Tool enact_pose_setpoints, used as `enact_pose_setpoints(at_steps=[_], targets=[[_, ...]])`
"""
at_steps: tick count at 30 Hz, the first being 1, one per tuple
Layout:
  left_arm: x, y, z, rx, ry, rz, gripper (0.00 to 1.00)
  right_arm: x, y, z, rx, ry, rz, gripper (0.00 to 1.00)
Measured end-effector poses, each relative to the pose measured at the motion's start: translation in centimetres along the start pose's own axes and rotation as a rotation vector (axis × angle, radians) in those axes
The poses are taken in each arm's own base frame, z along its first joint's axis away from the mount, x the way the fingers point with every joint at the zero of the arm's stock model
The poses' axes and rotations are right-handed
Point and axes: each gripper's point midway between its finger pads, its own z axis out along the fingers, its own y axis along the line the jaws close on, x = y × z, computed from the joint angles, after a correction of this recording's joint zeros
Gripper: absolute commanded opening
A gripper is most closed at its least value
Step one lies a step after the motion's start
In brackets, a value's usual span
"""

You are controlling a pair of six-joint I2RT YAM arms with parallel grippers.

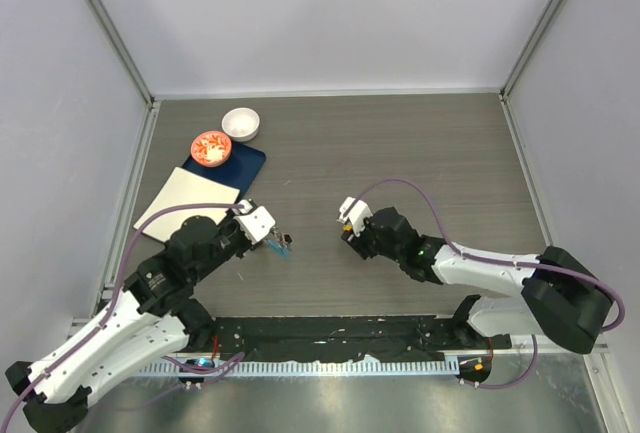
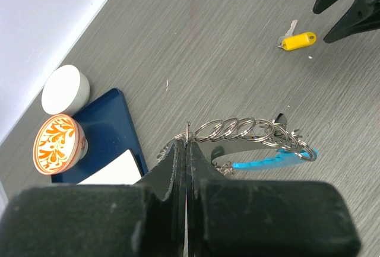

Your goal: Put the keys on the keyring

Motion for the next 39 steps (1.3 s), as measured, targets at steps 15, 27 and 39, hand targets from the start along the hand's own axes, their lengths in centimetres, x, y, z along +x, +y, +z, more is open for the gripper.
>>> enact_pose_setpoints(at_steps=[15, 27, 39], targets=[[0.0, -0.1, 0.2, 0.005, 0.004, -0.003, 0.0, -0.9, -0.5, 2.8, 0.077, -0.23, 0.025, 0.4], [-0.1, -0.4, 0.3, 0.017, -0.001, -0.017, 0.0, 1.0, -0.3, 4.6, 0.084, -0.175, -0.005, 0.39], [-0.3, -0.5, 0.3, 0.025, -0.01, -0.022, 0.0, 1.2, -0.6, 5.6, 0.104, -0.168, -0.015, 0.37]])
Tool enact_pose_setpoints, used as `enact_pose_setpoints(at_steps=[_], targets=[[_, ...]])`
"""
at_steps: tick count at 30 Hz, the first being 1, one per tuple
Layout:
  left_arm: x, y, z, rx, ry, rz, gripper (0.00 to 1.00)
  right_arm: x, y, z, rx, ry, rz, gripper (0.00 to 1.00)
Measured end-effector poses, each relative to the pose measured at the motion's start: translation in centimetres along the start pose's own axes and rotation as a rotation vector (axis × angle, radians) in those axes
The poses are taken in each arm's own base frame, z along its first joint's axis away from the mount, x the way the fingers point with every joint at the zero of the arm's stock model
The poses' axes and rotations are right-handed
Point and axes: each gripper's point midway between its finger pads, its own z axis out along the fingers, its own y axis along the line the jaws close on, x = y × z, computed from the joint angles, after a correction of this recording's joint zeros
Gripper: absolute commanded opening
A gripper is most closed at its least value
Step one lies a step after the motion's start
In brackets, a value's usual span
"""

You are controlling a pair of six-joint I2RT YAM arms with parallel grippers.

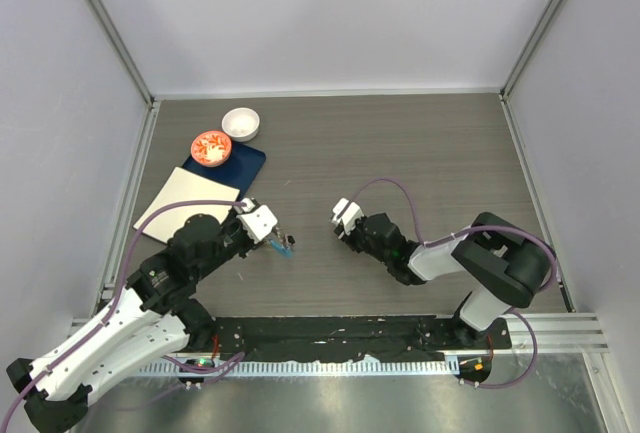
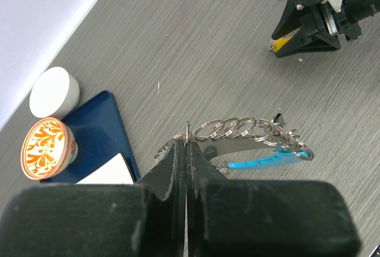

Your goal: Put the keys on the keyring

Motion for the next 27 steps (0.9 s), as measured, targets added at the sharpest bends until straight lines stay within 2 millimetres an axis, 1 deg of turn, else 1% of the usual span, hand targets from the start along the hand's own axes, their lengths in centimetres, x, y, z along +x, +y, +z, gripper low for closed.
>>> enact_pose_setpoints(at_steps=[7, 12, 15, 16, 17, 22, 23, 27], targets=[[0.0, -0.1, 0.0, 0.007, -0.003, 0.0, 0.0, 0.1, -0.2, 0.3, 0.012, 0.004, -0.007, 0.35], [-0.1, -0.2, 0.0, 0.01, -0.004, 0.0, 0.0, 1.0, -0.1, 0.5, 0.016, 0.026, -0.017, 0.31], [-0.1, -0.2, 0.0, 0.011, -0.004, 0.0, 0.0, 0.9, -0.2, 0.8, 0.021, 0.022, -0.016, 0.28], [-0.1, -0.2, 0.0, 0.011, -0.004, 0.0, 0.0, 0.9, -0.2, 0.9, 0.023, 0.021, -0.016, 0.27], [-0.1, -0.2, 0.0, 0.011, -0.004, 0.0, 0.0, 0.9, -0.2, 1.0, 0.025, 0.018, -0.016, 0.23], [-0.1, -0.3, 0.0, 0.014, -0.005, 0.0, 0.0, 0.8, -0.4, 1.2, 0.031, 0.012, -0.015, 0.14], [-0.1, -0.3, 0.0, 0.014, -0.005, 0.0, 0.0, 0.8, -0.5, 1.2, 0.035, 0.01, -0.012, 0.1], [-0.1, -0.3, 0.0, 0.015, -0.006, 0.0, 0.0, 0.6, -1.0, 1.3, 0.044, 0.001, 0.009, 0.06]])
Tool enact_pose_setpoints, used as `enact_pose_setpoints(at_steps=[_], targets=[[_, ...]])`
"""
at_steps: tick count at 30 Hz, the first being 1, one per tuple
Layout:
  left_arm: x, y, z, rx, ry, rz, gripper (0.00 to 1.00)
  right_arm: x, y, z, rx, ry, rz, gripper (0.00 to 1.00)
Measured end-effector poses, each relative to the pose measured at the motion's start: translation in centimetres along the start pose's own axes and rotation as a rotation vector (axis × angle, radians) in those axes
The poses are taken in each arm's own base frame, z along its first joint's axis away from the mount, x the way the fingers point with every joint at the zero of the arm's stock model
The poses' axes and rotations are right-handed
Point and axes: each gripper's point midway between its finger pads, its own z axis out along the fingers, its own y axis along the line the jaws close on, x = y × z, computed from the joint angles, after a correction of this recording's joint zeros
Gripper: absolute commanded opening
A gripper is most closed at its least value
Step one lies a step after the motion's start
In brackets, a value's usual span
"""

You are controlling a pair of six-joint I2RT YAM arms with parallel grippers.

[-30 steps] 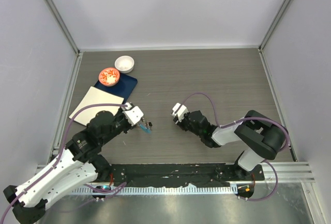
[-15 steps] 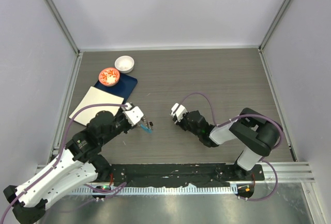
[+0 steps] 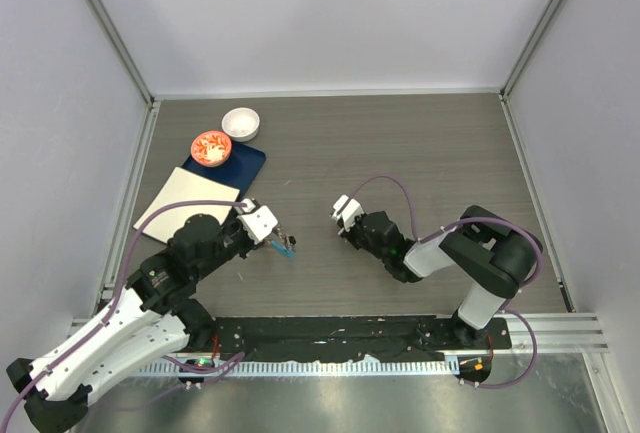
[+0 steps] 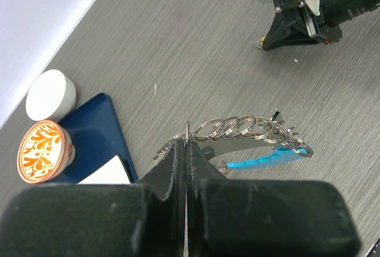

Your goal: Put the keys on the keyring

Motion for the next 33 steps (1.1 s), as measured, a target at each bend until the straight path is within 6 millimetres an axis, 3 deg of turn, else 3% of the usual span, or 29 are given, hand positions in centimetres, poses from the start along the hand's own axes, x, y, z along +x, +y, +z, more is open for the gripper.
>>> enact_pose_setpoints(at_steps=[5, 16, 20, 25, 33], targets=[[0.0, 0.0, 0.0, 0.003, -0.001, 0.0, 0.0, 0.3, -0.6, 0.0, -0.006, -0.002, 0.054, 0.01], [-0.1, -0.2, 0.0, 0.011, -0.004, -0.003, 0.0, 0.4, -0.4, -0.3, -0.064, -0.015, 0.151, 0.01], [-0.1, -0.3, 0.0, 0.015, -0.006, -0.003, 0.0, 0.3, 0.0, -0.4, -0.085, -0.016, 0.161, 0.11], [-0.1, -0.3, 0.0, 0.017, -0.007, -0.003, 0.0, -0.1, -0.1, -0.9, -0.087, -0.009, 0.18, 0.12], [-0.2, -0.3, 0.0, 0.016, -0.01, -0.004, 0.0, -1.5, -1.3, -1.3, -0.035, -0.015, 0.217, 0.27]])
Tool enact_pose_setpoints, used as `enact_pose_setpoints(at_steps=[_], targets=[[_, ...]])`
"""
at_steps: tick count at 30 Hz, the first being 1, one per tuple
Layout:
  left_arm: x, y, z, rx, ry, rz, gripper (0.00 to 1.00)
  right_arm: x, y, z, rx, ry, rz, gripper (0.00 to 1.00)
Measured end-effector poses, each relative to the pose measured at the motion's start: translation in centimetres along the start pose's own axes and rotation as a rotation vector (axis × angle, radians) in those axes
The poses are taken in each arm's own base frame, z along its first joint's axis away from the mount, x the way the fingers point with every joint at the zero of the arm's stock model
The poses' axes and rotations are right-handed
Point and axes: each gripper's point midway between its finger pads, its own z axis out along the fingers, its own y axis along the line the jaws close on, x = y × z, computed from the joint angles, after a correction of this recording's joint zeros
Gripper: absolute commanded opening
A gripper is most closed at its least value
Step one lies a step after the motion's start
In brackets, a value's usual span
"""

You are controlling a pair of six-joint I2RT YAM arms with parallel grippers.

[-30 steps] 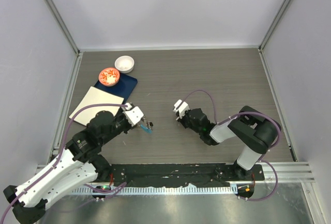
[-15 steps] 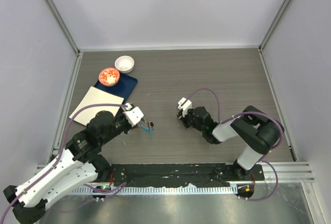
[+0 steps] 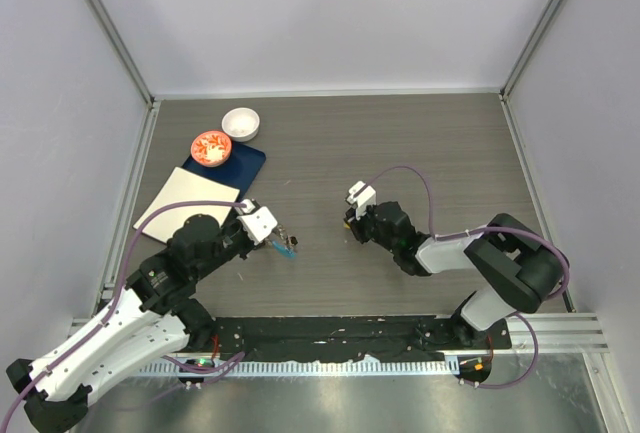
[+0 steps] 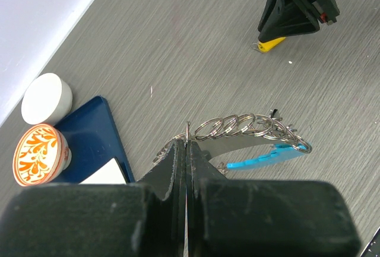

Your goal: Put the keys on the keyring

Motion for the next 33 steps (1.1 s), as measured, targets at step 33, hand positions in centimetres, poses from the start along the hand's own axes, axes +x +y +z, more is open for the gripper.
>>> enact_pose_setpoints(at_steps=[33], targets=[[-0.1, -0.1, 0.0, 0.005, -0.006, -0.001, 0.0, 1.7, -0.3, 1.6, 0.069, 0.008, 0.007, 0.25]])
